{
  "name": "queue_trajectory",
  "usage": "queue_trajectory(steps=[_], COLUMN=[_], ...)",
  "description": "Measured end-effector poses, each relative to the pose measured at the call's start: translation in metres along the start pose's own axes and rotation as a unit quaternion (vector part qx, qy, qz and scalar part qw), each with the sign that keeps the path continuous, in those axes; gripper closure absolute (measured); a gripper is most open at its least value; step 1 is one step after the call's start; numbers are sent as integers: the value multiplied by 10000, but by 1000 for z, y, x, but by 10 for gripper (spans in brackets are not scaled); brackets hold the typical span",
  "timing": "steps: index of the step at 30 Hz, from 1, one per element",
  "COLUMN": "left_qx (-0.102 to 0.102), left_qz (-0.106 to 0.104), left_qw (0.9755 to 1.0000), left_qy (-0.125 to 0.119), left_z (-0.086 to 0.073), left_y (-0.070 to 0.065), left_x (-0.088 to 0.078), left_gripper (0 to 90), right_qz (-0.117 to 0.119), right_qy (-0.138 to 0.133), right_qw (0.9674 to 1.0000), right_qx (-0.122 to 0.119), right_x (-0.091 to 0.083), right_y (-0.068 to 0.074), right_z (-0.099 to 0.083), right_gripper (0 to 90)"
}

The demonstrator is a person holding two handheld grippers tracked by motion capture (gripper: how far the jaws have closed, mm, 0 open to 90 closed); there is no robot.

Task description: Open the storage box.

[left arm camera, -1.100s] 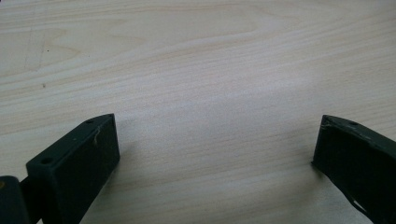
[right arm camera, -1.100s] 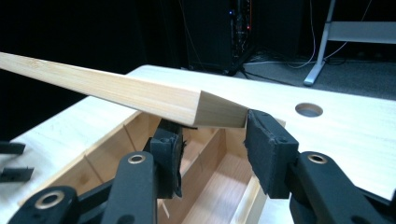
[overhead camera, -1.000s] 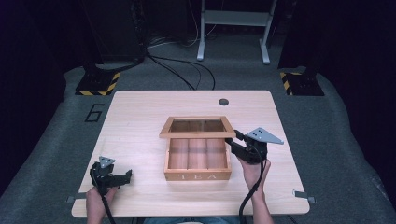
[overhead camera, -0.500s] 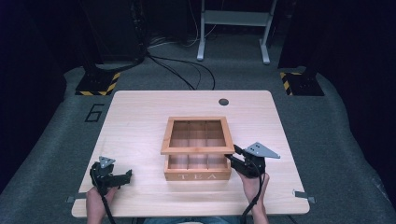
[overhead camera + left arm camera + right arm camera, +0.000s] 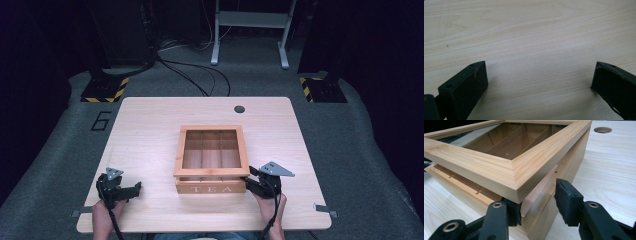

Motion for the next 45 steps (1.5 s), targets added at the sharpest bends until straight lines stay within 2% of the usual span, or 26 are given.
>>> queue_trajectory(steps=[6,22,26,28,32,37,41,44,45], left_qx=[3,2,-3,-2,-11,1,3,1,-5], left_qz=[-1,0,2,3,3,3,2,2,2], left_qw=[10000,10000,10000,10000,10000,10000,10000,10000,10000], left_qy=[1,-2,3,2,11,-1,2,-1,7], left_z=[0,0,0,0,0,0,0,0,0], left_y=[0,0,0,0,0,0,0,0,0], left_x=[0,0,0,0,0,0,0,0,0], left_gripper=[3,3,3,3,3,3,3,3,3], right_qz=[-101,8,22,78,25,-183,-448,-756,-862], right_qy=[137,334,723,775,823,844,855,882,899], right_qw=[9998,9994,9974,9969,9965,9962,9952,9932,9921], right_qx=[40,99,2,89,151,132,165,79,126], right_x=[-5,-22,-25,-27,-32,-39,-46,-53,-55], right_y=[-4,-4,-2,-2,-10,-28,-49,-70,-76], right_z=[-5,-9,-26,-34,-42,-51,-58,-62,-63], right_gripper=[520,423,346,297,198,154,147,145,144])
Point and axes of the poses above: each handheld gripper's, and its own axes: x roughly forward along the jaws, z roughly out of its top, y roughly to its left, the point moved 10 cm from there along x, roughly forward along the jaws, and after that the axes turned 12 degrees about -y, right-handed, at the moved point
